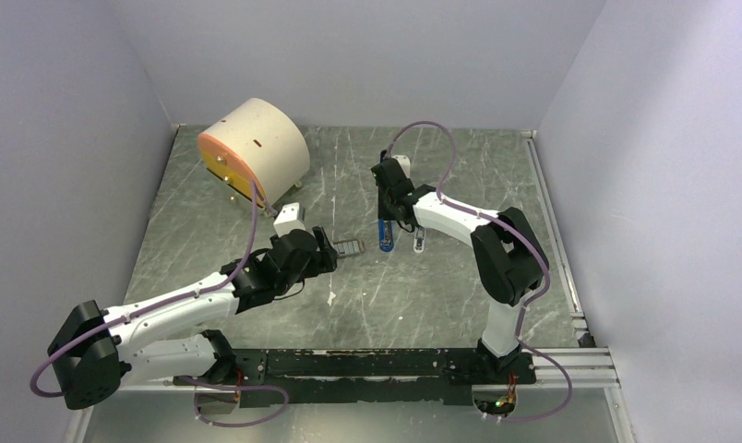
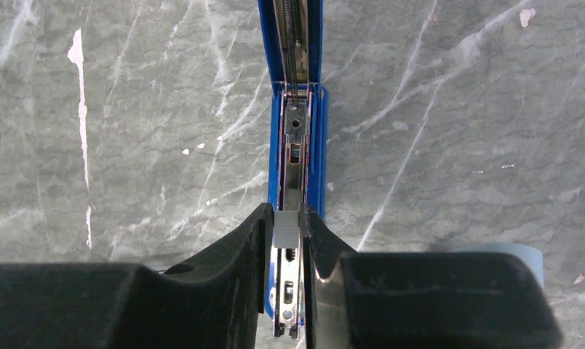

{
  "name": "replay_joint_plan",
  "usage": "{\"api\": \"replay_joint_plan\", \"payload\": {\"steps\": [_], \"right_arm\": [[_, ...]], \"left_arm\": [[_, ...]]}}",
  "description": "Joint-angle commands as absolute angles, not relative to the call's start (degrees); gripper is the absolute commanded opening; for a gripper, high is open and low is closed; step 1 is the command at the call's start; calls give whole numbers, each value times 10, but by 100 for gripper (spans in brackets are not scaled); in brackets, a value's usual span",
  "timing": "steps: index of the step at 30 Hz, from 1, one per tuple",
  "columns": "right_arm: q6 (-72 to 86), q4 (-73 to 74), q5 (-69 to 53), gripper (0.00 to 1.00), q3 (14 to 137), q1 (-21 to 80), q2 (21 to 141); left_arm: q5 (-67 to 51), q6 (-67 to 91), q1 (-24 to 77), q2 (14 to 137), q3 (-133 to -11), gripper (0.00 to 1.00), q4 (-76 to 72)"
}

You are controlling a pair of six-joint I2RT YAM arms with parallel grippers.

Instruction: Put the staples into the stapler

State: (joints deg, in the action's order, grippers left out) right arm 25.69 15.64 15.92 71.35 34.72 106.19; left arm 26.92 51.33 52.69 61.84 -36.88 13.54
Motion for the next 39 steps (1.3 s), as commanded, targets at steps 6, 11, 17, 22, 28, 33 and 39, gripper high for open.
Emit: {"api": "replay_joint_plan", "payload": {"steps": [6, 11, 17, 22, 28, 33, 39], "right_arm": [[250, 152, 174, 23, 708, 344, 1069], [252, 152, 171, 23, 706, 344, 1070], [249, 151, 168, 23, 707, 344, 1075], [248, 152, 166, 23, 707, 344, 1077], [247, 152, 166, 23, 704, 345, 1077], [242, 153, 164, 23, 697, 344, 1074], [236, 153, 160, 24, 687, 344, 1064]], "left_arm": [[262, 511, 524, 616, -363, 77, 115], [262, 510, 523, 620, -364, 77, 114], [264, 510, 523, 619, -364, 77, 116], [263, 510, 523, 620, -363, 77, 115], [262, 510, 523, 621, -362, 77, 115], [262, 513, 523, 619, -360, 77, 116], [263, 514, 524, 614, -359, 77, 118]]}}
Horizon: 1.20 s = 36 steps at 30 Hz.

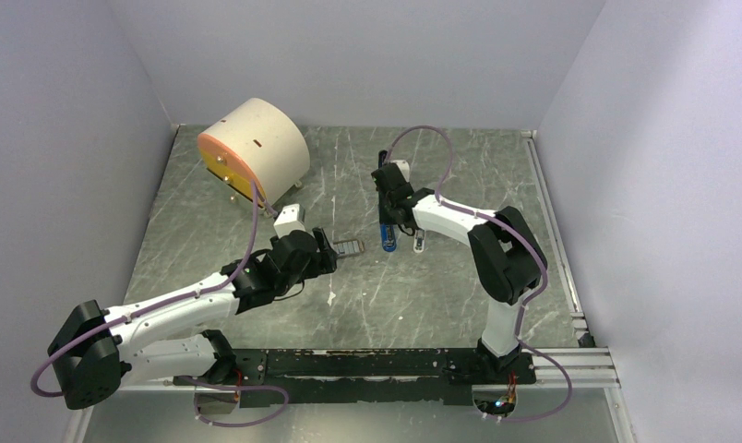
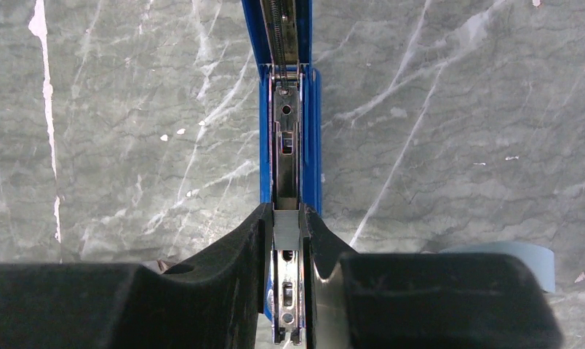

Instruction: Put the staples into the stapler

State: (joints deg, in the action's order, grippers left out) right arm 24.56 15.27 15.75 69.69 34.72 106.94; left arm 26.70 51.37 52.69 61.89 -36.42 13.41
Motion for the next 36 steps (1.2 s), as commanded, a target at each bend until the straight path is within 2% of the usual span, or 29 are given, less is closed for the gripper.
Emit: {"api": "replay_joint_plan", "payload": {"steps": [1, 14, 22, 33, 35, 36], "right_arm": [[236, 154, 159, 24, 686, 345, 1063], [225, 166, 146, 25, 678, 345, 1053], [235, 192, 155, 39, 706, 345, 1058], [228, 228, 120, 47, 746, 346, 1004], [230, 231, 106, 45, 746, 348, 993], [231, 232, 99, 41, 745, 350, 989]], "left_arm": [[264, 514, 523, 614, -359, 77, 118], [262, 515, 523, 614, -357, 76, 118], [263, 514, 523, 615, -359, 76, 119], [273, 517, 523, 603, -358, 76, 126], [277, 521, 523, 597, -354, 76, 125], [280, 523, 523, 594, -352, 76, 124]]}}
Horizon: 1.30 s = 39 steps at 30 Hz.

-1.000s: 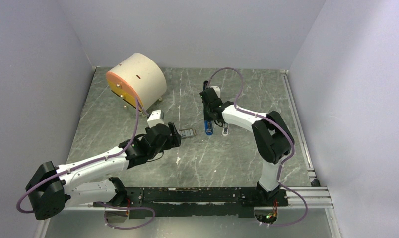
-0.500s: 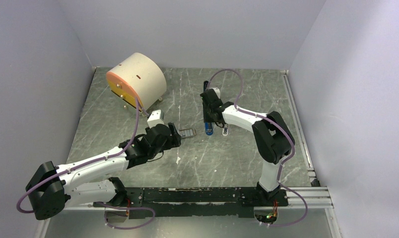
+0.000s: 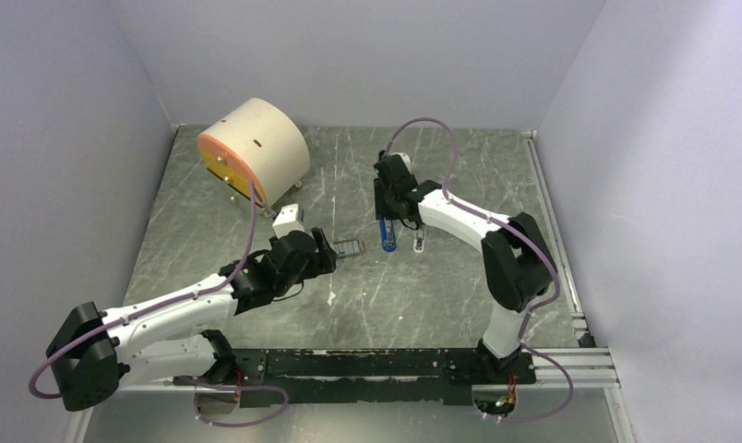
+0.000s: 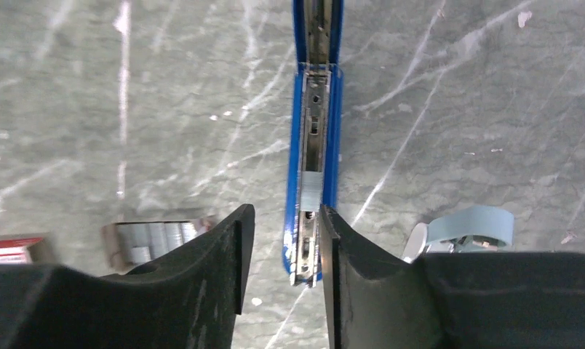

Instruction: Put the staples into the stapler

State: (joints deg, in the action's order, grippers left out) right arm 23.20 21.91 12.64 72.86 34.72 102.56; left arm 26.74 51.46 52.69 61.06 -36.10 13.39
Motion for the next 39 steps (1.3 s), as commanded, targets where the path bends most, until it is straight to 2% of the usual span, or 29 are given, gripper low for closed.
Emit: {"api": "replay_joint_plan", "payload": {"steps": [1, 5, 9, 13, 19, 28, 39], "right_arm": [[233, 232, 92, 37, 746, 354, 987], [249, 254, 82, 32, 756, 389, 995], [256, 257, 100, 48, 756, 440, 1010], [269, 265, 102, 51, 766, 468, 1039], [275, 268, 98, 45, 784, 489, 1079], [268, 286, 106, 50, 826, 511, 1144], [270, 296, 105, 36, 854, 513, 1175]], "left_arm": [[283, 526, 523, 589, -349, 76, 123], [293, 533, 523, 573, -339, 76, 122], [297, 545, 524, 564, -328, 76, 127], [305, 559, 523, 557, -321, 76, 140], [317, 562, 523, 549, -318, 77, 148], [330, 570, 523, 532, -312, 77, 152], [345, 576, 523, 512, -303, 77, 159]]}}
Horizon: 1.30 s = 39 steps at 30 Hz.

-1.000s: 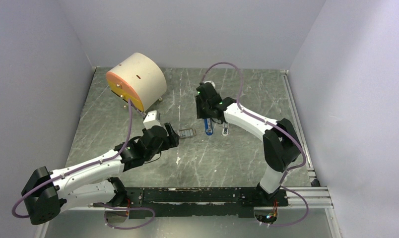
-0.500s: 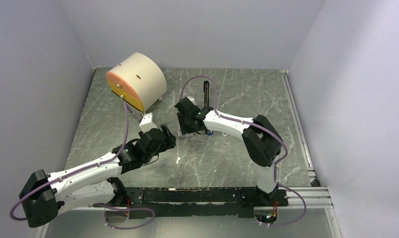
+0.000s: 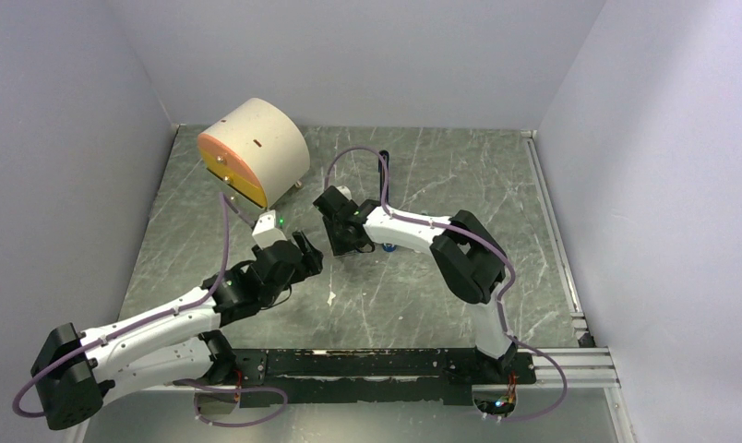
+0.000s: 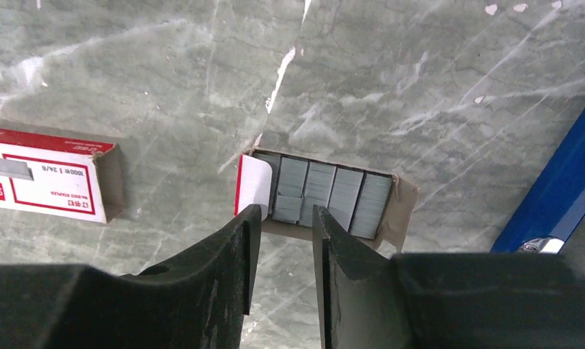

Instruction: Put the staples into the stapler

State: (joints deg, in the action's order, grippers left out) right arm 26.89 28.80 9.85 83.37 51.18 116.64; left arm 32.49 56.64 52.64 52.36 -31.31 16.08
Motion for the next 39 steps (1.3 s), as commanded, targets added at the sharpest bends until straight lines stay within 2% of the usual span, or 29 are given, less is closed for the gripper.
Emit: {"api": "replay_joint_plan", "payload": {"steps": [1, 16, 27, 35, 39], "right_arm": [[270, 297, 104, 36, 855, 513, 1177], [270, 307, 122, 32, 866, 514, 1189], [271, 306, 117, 34, 866, 514, 1192], [277, 304, 107, 26, 865, 514, 1197], [278, 307, 106, 26, 867, 514, 1200]], "left_arm": [[346, 577, 523, 512, -302, 77, 159], [341, 571, 523, 529, -310, 77, 160], [336, 571, 523, 532, -311, 77, 160], [337, 571, 522, 530, -311, 77, 163], [335, 571, 523, 533, -312, 77, 162]]}}
